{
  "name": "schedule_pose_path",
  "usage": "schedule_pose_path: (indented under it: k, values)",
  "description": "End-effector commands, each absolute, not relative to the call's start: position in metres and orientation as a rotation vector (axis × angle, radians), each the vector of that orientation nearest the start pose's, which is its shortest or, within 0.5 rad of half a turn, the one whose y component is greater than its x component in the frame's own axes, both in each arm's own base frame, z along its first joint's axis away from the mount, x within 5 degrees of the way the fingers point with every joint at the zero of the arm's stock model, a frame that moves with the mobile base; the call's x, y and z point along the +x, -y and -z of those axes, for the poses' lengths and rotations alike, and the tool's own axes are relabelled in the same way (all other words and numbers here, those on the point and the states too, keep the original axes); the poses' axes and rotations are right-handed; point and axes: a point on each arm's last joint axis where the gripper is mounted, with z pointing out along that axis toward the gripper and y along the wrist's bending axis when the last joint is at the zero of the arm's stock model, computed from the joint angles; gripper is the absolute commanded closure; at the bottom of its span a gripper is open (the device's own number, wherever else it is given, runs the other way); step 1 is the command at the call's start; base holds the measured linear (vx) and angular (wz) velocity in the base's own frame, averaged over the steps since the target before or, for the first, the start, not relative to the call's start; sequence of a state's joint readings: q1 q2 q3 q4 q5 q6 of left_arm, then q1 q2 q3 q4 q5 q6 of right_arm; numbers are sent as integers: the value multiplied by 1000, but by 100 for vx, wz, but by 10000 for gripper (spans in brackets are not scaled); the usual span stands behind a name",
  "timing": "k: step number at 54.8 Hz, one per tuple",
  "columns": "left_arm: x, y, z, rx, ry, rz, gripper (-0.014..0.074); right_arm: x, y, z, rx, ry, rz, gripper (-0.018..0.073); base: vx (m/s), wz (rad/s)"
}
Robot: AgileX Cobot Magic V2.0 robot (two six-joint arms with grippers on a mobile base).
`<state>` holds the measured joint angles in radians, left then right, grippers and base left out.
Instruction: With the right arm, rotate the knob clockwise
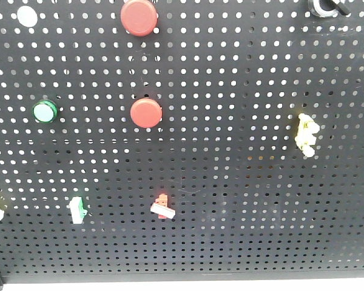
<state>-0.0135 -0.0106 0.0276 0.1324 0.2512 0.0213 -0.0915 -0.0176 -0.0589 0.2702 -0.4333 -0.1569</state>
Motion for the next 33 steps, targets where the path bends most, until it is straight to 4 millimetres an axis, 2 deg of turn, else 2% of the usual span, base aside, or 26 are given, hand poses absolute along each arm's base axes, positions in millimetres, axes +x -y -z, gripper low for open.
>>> schedule_pose_path:
  k: [1, 10, 19, 25, 33]
  values:
    - [56, -1, -181, 117, -1680, -113, 603, 19, 11, -311, 158, -859, 71, 568, 0, 0]
    - [56, -1, -181, 117, -1680, -113, 603, 14, 5, -368, 82, -912, 99, 568, 0, 0]
    - [56, -1, -181, 117, -1680, -113, 603, 25, 4, -413, 47, -964, 123, 564, 0, 0]
    - [56, -1, -181, 117, -1680, -113, 603, 44, 6, -430, 46, -1001, 125, 563, 0, 0]
    - [56, -1, -181, 117, -1680, -113, 603, 66, 8, -431, 63, -1054, 109, 558, 0, 0]
